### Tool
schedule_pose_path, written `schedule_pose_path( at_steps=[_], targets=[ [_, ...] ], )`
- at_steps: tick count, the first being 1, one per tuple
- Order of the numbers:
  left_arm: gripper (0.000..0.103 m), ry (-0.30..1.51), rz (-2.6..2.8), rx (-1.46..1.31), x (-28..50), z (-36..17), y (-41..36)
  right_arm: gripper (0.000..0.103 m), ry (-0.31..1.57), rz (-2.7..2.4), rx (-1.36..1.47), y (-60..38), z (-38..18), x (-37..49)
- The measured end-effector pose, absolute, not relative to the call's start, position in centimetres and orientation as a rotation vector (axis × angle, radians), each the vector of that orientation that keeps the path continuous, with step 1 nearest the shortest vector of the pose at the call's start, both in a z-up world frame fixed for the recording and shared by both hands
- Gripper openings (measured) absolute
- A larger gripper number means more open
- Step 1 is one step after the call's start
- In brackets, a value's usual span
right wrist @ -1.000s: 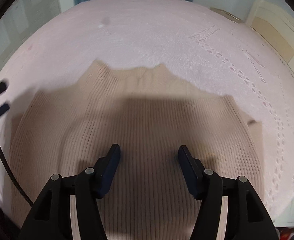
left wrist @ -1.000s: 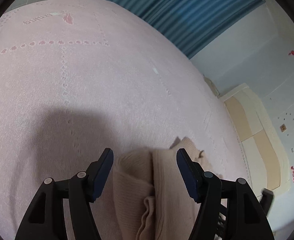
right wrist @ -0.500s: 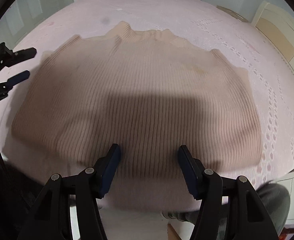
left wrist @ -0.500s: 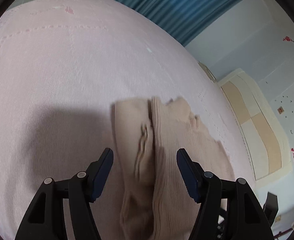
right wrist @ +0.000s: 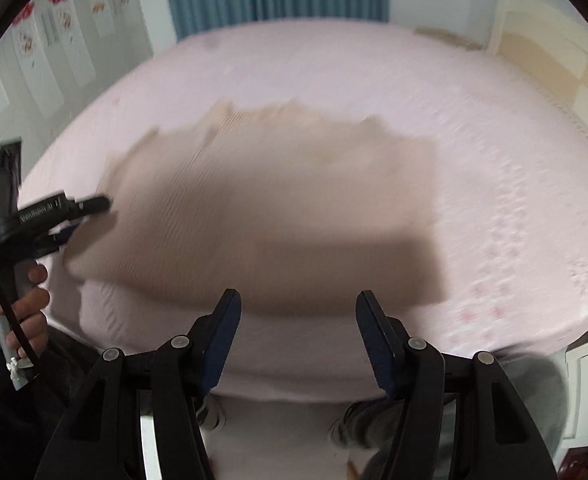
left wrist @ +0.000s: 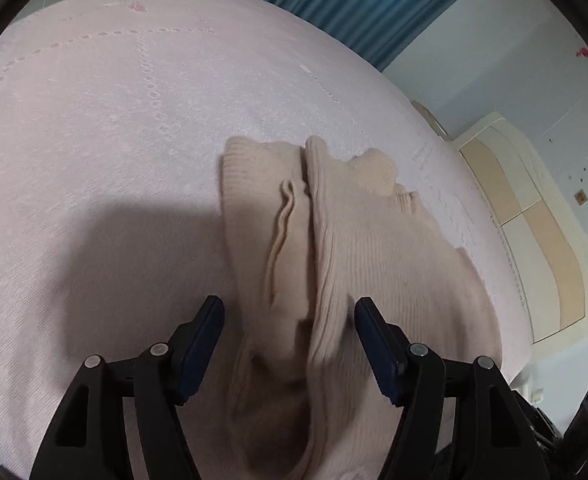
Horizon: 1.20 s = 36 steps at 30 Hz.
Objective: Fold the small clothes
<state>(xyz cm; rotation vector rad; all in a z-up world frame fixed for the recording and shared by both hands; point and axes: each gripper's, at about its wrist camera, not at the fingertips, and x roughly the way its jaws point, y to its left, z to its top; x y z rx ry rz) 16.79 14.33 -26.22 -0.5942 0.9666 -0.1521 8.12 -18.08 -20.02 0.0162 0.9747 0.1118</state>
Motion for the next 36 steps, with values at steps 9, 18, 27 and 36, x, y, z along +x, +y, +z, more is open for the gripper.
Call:
schedule_pose_path(
  at_steps=[9,18,27,36],
  targets=[
    [0.032,0.974,-0.094,-0.692,18.1,-26.8,14.2,0.059,0.926,0.041,0.295,-27.9,-22.0,8.0],
    [0.022,0.98,-0.009,-0.644,18.7,-21.6,11.2,0.059,0.824,0.084,0.435,-32.1,-23.3,7.8],
    [0.021,0.936,-0.06,-0.494,20.1,-12.7,2.1,0.058,0.753,0.067,0.54,-34.7,-23.7,7.3],
    [0.021,0.993,-0.17,-0.413,22.0,-13.8,-11.0,0.058,0.781,0.083,0.573,-36.7,-24.9,7.6]
  ],
)
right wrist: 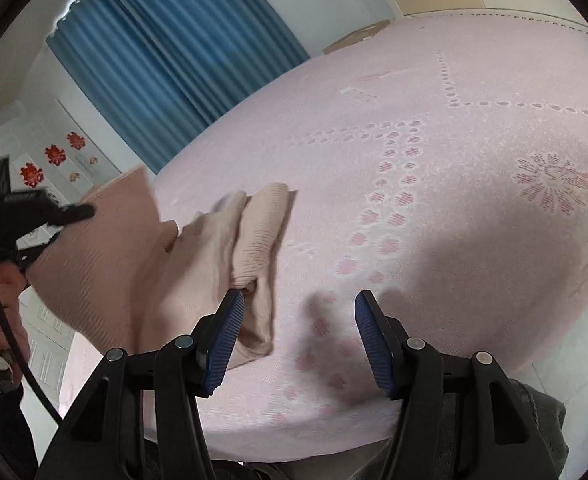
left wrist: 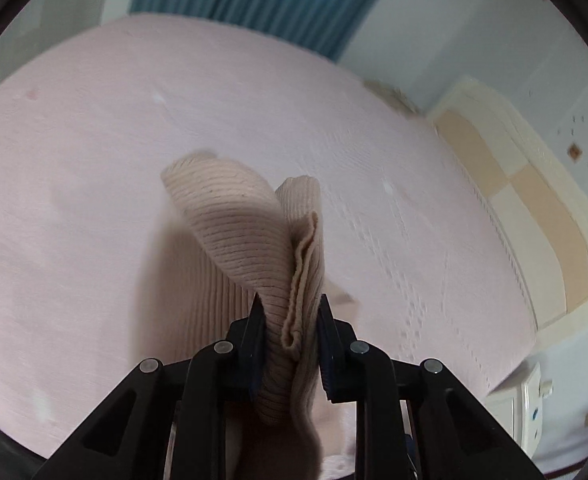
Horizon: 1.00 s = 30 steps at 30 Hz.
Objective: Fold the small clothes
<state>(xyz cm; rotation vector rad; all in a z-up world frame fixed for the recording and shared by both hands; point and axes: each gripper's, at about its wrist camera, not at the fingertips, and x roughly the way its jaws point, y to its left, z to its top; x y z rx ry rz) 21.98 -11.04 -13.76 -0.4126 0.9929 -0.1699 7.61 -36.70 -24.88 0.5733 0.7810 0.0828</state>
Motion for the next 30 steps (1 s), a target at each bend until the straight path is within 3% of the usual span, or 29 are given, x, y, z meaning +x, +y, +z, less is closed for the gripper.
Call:
schedule_pose_path(
  at_steps=[6,10,12,14,21,27,28,30],
  targets=[
    [0.029,1.144,-0.315,-0.377,22.5,-19.3,-16.7,0.058,0.784,0.111,0.719,-39.0,-25.9,7.2],
    [0.034,1.095,-0.394,-0.404,21.4,-17.5,-14.1,0.058,0.793,0.134,0.754,-38.9,-26.1,7.6],
    [0.05,1.037,-0.363,-0.425,20.9,-16.1,-11.2,0.058,0.789,0.148,0.733,-38.2,-25.7,7.6],
    [0.058,0.978,-0.275,-0.393,19.9,-15.2,-7.7,0.058,0.775,0.177,0.713,-37.3,-25.0,7.7],
    [0.058,0.98,-0.178,-0.315,14.2,-18.2,-0.2,0.059,0.726,0.34,0.69,-33.2,-20.8,9.2],
    [0.059,1.018,-0.24,-0.342,11.4,-21.6,-0.7,0.058,0.823,0.338,0.593,-27.9,-20.3,13.6],
    [0.059,1.022,-0.237,-0.34,11.3,-22.0,-0.7,0.053,0.852,0.324,0.571,-27.1,-20.6,14.3],
    [0.059,1.033,-0.243,-0.361,11.7,-22.4,-1.3,0.033,0.886,0.292,0.525,-25.8,-21.0,15.3]
  ],
)
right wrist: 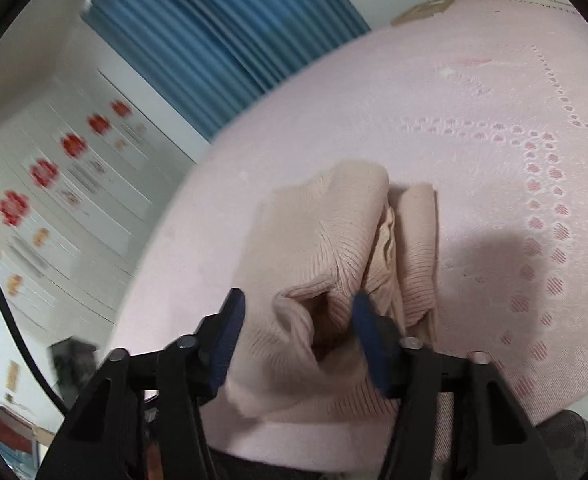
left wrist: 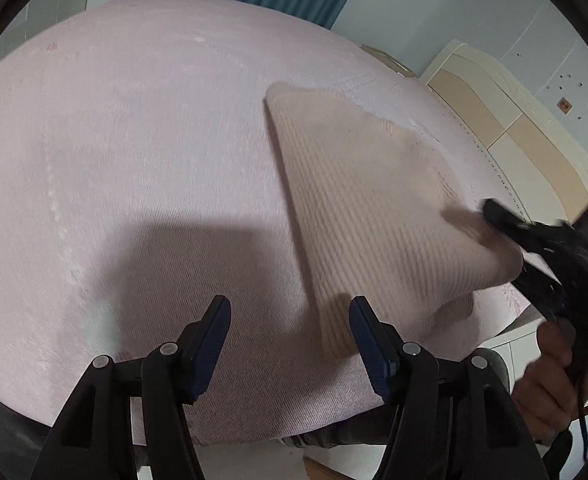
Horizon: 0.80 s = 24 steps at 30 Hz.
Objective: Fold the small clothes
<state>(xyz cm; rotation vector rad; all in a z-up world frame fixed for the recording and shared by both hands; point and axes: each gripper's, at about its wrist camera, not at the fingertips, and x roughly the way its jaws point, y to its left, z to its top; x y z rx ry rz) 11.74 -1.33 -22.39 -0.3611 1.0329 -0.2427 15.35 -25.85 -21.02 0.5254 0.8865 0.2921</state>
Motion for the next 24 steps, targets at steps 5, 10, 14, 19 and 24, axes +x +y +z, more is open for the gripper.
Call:
schedule_pose_path(
  at_steps=[5,10,14,19,24],
  targets=[
    [0.06,1.017,-0.279,-0.433,12.0,-22.9,-0.7,0.005,0.734,0.357,0.494,-26.7,-18.5,12.9],
    [0.061,0.98,-0.317,-0.494,12.1,-23.4,0.7,0.005,0.834,0.214,0.513,-29.9,-22.6,10.9],
    [0.062,0.98,-0.328,-0.51,11.9,-24.5,1.3,0.011,0.943,0.211,0.532,-30.0,-25.0,10.7],
    [0.062,0.97,-0.354,-0.539,11.9,-25.0,2.0,0.037,0.851,0.22,0.493,-29.4,-21.4,11.7],
    [0.063,0.967,-0.36,-0.56,12.3,-25.7,2.5,0.047,0.89,0.151,0.394,-27.6,-20.5,16.3]
  ],
)
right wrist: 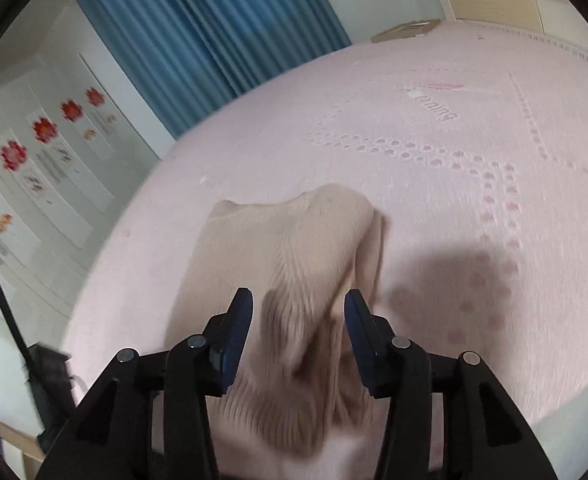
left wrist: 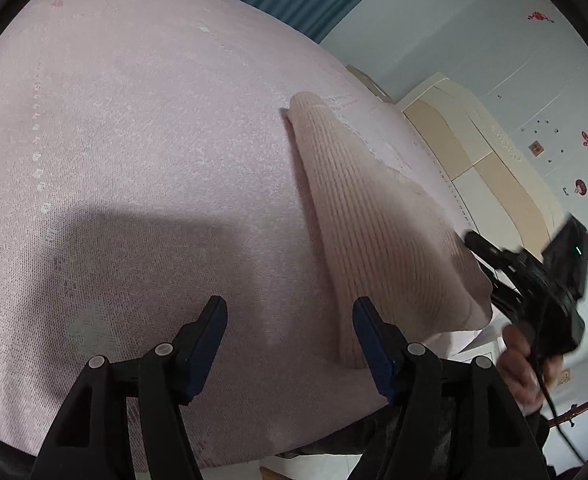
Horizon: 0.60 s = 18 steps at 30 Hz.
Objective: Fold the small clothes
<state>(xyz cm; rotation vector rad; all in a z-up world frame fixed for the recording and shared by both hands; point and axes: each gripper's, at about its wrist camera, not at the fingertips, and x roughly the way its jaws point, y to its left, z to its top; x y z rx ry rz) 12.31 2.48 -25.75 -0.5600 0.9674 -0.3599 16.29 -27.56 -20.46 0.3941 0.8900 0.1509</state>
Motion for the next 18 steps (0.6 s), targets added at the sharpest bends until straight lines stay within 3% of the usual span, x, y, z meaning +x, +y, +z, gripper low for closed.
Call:
schedule_pose_path(
  at_steps=[1,4,8,12,13,15,17,18],
  targets=[
    [0.063,0.965,-0.362,-0.565,12.3,-25.8,2.5,0.047,0.914,0.131,0.373,-27.1,-20.9,17.1],
    [0.063,0.96,-0.361,-0.574,12.4,-26.0,2.9,0.016,0.926,0.157,0.322,-26.3,-20.7,17.5],
    [0.063,0.954,-0.372,-0.596,12.3,-26.1,3.7,0.013,0.7,0.263,0.45,-29.4,-18.4,14.2],
    [0.064,0.955,-0.377,-0.601,12.5,-26.4,4.2,0.014,0.939,0.136,0.399,-30.1,-23.5,15.7],
    [0.064,0.955,-0.377,-0.6,12.5,-26.4,4.2,0.016,0.962,0.119,0.389,-30.2,-24.4,15.7],
    [0.064,0.953,-0.375,-0.601,12.3,-26.4,4.5,0.03,0.907,0.106,0.429,-31.0,-23.6,14.4],
    [0.064,0.948,-0.372,-0.609,12.3,-26.4,4.7,0.058,0.906,0.135,0.519,-32.2,-23.1,13.7],
    [0.064,0.949,-0.374,-0.62,12.5,-26.5,4.7,0.06,0.913,0.175,0.572,-32.8,-23.2,13.4]
  ],
)
